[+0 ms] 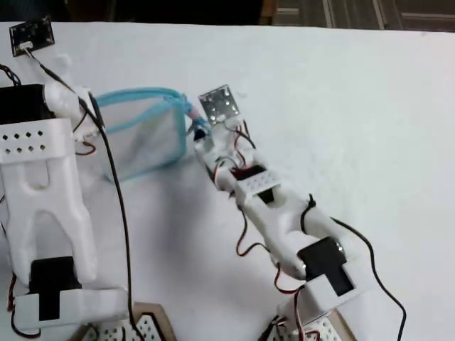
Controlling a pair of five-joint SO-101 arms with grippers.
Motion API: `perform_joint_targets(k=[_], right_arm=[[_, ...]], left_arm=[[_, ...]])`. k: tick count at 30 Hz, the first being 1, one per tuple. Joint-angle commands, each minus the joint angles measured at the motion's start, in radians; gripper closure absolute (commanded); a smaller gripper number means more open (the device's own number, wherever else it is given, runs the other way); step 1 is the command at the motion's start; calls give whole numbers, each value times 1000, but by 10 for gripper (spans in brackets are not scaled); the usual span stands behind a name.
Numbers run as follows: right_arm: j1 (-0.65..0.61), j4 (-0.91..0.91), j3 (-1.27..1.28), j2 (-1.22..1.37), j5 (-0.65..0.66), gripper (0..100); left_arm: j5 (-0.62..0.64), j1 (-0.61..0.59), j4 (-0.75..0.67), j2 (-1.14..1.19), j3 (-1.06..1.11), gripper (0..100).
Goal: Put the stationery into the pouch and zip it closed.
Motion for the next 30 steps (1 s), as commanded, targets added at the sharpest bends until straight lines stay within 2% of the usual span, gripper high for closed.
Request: perform_joint_targets(k=[1,6,11,12,15,19,23,30], right_arm=[[-8,-18,-64,-5,11,712],[-4,-96,-71,-5,11,738],[-10,-131,-71,-5,12,972],[-10,-131,-71,-5,12,991],[-5,-131,-71,-7,12,937],[12,-130,-69,-8,12,987],[21,-124,-61,-48,12,983],[21,-124,43,-292,11,982]], left_arm=[[-9,5,0,27,11,978],[-9,5,0,27,11,978],[-9,5,0,27,11,978],[-9,5,0,27,11,978],[-9,5,0,27,11,978],[-9,5,0,27,11,978],[-9,5,0,27,11,978],[-9,5,0,27,11,978]])
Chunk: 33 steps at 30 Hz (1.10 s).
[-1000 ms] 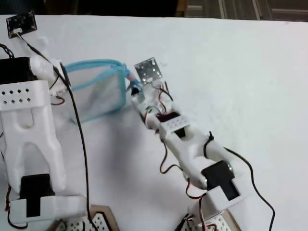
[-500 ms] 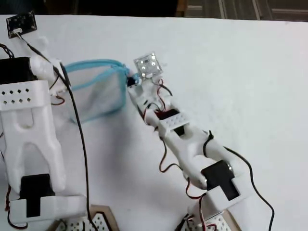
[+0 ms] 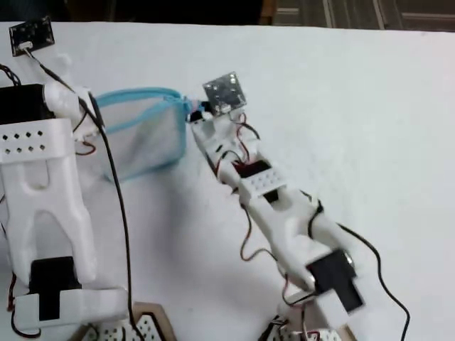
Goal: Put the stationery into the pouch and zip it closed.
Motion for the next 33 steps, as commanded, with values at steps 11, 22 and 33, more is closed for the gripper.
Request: perform_joint_targets(k=[11,22,33], right_arm=[[91,19,278,-582,11,982],[209,110,302,-894,-239,981],[275,102,261,-1056,-244,981]], left_arm=[[-9,5,0,27,11,978],[-9,5,0,27,11,978],[-11,5,0,27,11,978]])
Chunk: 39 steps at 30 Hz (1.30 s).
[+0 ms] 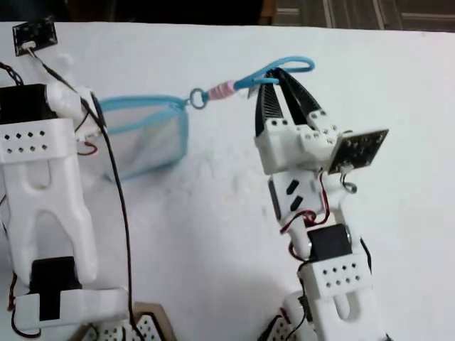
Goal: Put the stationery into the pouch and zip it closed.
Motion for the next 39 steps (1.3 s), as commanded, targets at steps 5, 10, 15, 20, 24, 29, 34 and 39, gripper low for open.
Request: perform_joint_targets(k=[5,10,15,20,24,29,34,39], right_arm=[[87,-5,-186,-53,-12,981],[82,-1,-328,-51,-9,981],[81,102,-437,-51,-11,981],[77,243,-489,-51,-8,981],[15,306,-493,-62,-5,981],[-94,315,-494,-59,69,981],[-216,321,-488,-51,132,981],[-318,367,-491,-10,178,981]], left_arm=[[-37,1,0,27,9,977],[-40,1,0,27,9,977],[-129,25,-2,27,2,976],[-224,110,-2,22,-29,935],[-235,139,-2,21,-176,824],[-238,131,-2,21,-457,793],[-238,134,-2,27,-617,764],[-226,120,2,19,-623,763]])
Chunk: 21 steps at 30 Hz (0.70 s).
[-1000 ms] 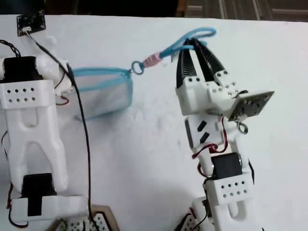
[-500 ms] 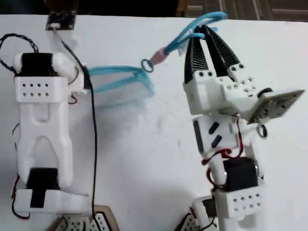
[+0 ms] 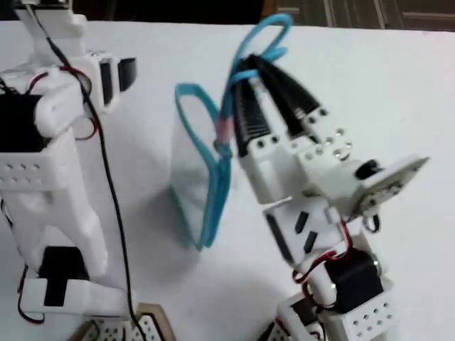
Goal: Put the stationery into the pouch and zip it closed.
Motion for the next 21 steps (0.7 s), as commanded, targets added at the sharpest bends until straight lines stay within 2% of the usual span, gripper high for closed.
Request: perform_joint_targets(k=[1,7,17,21], right_arm=[[-47,15,-54,38,23,981],[-51,-16,-100,120,21,981],[-125,-15,-293,332,23,981],[-139,-15,-358,417,18,981]], left_arm=[[23,-24,0,-18,-41,763],[51,-50,3,-262,58,762],[55,35,-3,-1053,600,762],[51,107,-3,-1234,878,726]])
